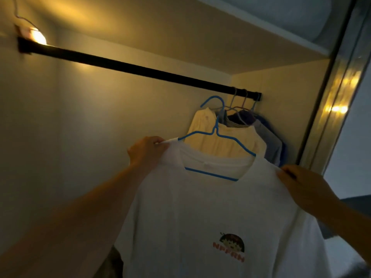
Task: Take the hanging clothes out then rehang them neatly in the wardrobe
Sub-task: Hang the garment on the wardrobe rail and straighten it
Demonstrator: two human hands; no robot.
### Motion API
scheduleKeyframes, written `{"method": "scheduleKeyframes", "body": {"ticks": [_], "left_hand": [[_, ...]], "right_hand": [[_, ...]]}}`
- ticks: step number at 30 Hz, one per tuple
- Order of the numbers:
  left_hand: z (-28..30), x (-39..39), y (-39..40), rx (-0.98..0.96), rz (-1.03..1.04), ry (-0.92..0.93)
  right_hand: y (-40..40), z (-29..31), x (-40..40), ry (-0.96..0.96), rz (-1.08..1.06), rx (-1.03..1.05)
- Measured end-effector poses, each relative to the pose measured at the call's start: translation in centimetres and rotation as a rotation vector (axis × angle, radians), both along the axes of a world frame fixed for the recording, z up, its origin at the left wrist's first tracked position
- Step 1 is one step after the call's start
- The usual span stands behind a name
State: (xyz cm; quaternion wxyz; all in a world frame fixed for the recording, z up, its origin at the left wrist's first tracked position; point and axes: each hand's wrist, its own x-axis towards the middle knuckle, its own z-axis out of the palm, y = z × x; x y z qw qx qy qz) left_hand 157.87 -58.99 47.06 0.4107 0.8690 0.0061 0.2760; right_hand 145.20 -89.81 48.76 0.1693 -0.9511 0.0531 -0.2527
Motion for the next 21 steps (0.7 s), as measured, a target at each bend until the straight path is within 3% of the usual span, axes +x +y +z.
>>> {"method": "scheduleKeyframes", "body": {"ticks": [6,21], "left_hand": [[2.0,4.4,0.0,-0.080,0.031,-0.011],[7.8,24.4,-1.2,-0.151,-0.212,-0.187]], "right_hand": [[0.4,1.6,5.2,-0.009,0.007,0.069],[2.5,6.3,18.0,-0.144,-0.110,0.188]]}}
